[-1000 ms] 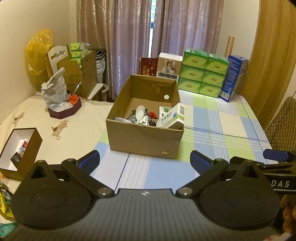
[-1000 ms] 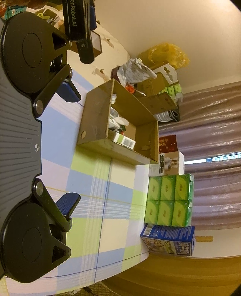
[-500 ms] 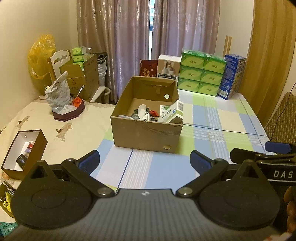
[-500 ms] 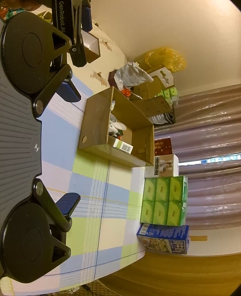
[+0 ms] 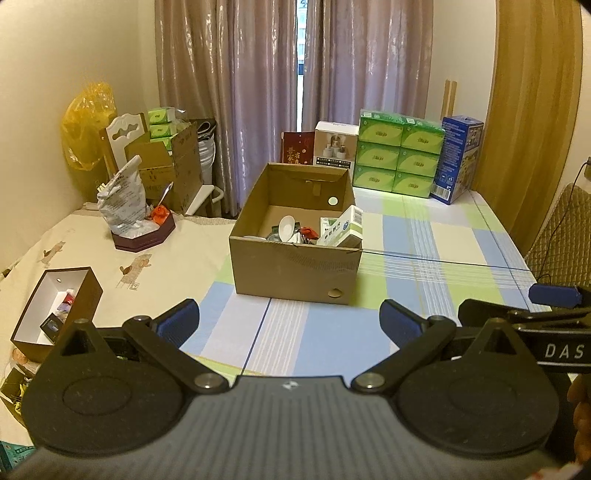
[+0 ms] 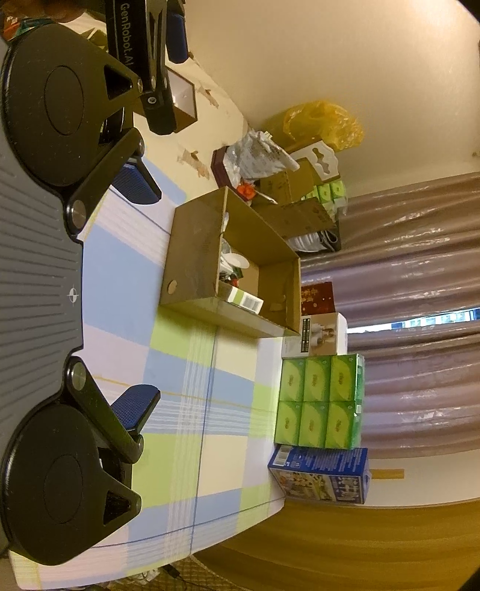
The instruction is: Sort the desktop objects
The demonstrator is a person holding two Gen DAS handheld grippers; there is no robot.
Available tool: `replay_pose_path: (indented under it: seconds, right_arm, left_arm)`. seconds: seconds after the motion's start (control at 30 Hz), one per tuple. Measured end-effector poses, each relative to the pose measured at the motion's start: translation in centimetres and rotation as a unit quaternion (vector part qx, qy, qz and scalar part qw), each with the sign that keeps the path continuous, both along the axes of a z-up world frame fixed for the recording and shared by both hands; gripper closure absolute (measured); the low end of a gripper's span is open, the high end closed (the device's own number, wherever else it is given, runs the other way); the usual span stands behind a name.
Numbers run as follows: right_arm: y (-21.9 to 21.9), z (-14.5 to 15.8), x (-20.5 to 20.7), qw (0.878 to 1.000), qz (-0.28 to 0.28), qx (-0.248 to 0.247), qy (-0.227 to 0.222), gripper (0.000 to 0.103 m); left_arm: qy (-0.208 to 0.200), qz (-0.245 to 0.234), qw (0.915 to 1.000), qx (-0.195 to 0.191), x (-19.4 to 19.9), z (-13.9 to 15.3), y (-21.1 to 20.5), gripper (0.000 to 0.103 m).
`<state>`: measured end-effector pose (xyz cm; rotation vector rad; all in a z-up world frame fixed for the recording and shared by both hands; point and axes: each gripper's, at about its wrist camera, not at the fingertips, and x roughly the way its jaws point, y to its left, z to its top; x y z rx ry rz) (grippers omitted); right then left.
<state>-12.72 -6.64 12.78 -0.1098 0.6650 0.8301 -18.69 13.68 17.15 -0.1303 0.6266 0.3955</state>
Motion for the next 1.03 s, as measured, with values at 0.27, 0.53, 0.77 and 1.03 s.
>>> replay_pose_path:
  seconds: [0.27, 0.53, 0.77, 1.03]
  right_arm:
    - [-0.47, 0.17, -0.56, 1.000, -0.002, 0.001, -0.007, 0.002]
    - [-0.30, 0.08, -0.56, 1.000, -0.002, -0.001, -0.008, 0.002]
    - [-0.16, -0.10, -0.50, 1.000, -0.002, -0.004, -0.007, 0.002]
    - [-0.04, -0.36, -0.40, 1.000, -0.004, -0.004, -0.007, 0.002]
  left_arm:
    - [-0.007, -0.003, 1.0000, 0.001, -0.48, 0.29, -0.21, 0.001]
    - [-0.009, 0.000, 1.0000, 0.003, -0.68, 0.26, -0.17, 0.001]
    - [-0.007, 0.000, 1.0000, -0.001, -0.60, 0.13, -0.16, 0.001]
    - [-0.012, 0.008, 0.9998, 0.010, -0.77, -0.29, 0.01, 0.001]
